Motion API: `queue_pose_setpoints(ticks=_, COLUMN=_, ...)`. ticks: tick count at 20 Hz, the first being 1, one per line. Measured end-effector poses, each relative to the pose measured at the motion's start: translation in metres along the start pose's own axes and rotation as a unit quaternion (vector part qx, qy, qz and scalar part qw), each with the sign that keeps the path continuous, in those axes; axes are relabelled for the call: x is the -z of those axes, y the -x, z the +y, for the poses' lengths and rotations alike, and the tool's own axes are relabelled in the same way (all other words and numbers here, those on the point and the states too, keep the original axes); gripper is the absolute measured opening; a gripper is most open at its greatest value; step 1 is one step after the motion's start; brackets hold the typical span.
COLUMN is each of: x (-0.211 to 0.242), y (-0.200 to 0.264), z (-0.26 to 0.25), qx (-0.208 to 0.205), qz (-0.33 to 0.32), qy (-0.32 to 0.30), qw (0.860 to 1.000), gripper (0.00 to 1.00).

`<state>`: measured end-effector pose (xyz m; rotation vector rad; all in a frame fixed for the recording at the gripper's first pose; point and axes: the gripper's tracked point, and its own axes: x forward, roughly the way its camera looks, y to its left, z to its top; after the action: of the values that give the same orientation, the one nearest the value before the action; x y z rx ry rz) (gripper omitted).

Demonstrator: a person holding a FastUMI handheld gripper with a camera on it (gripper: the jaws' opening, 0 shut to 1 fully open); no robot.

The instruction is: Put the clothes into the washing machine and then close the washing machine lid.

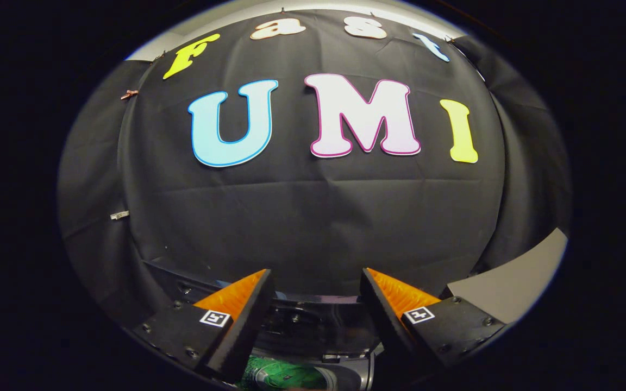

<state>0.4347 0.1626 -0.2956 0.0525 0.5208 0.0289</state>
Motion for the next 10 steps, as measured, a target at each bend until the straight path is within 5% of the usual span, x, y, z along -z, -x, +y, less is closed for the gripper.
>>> queue_pose_setpoints(ticks=10, x=0.029, y=0.074, z=0.006, qx=0.002, qz=0.048, qy=-0.018, qw=0.999, gripper=0.99)
